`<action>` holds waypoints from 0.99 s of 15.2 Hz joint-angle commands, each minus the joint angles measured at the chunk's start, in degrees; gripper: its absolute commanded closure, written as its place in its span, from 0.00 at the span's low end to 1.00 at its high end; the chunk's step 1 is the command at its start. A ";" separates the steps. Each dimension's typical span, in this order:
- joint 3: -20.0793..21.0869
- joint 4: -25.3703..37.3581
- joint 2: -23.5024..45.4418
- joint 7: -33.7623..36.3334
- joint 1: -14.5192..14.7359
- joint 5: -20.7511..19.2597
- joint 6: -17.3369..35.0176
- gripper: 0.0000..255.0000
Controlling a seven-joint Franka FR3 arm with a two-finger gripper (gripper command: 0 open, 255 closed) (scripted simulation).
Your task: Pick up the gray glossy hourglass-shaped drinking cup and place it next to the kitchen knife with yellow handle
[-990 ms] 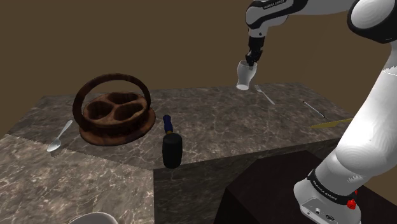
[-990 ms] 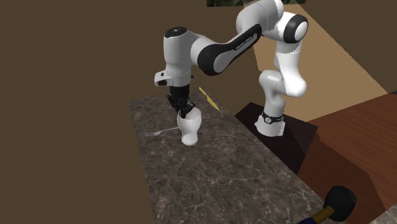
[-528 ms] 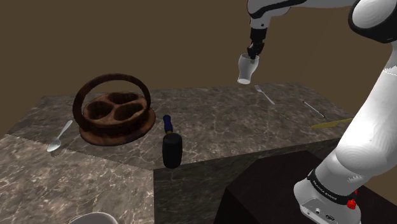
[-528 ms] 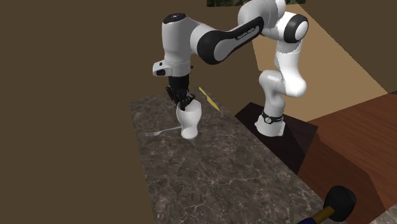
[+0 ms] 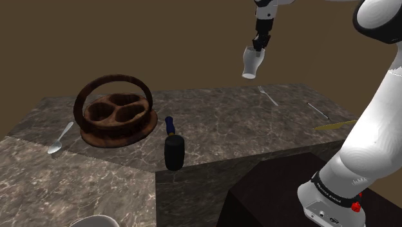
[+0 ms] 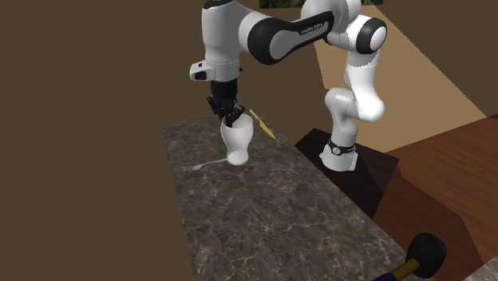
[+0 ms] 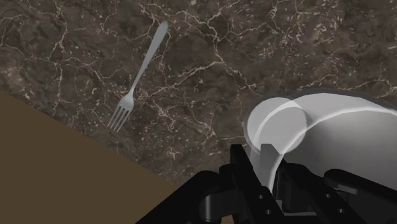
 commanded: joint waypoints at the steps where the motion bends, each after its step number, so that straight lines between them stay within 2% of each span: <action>1: -0.04 2.24 0.45 -0.24 -0.09 0.11 -1.79 1.00; 6: -0.10 6.91 1.22 -0.66 -0.23 0.29 -5.69 1.00; 15: -4.66 -2.92 -6.24 -10.48 -5.62 -1.46 -2.14 1.00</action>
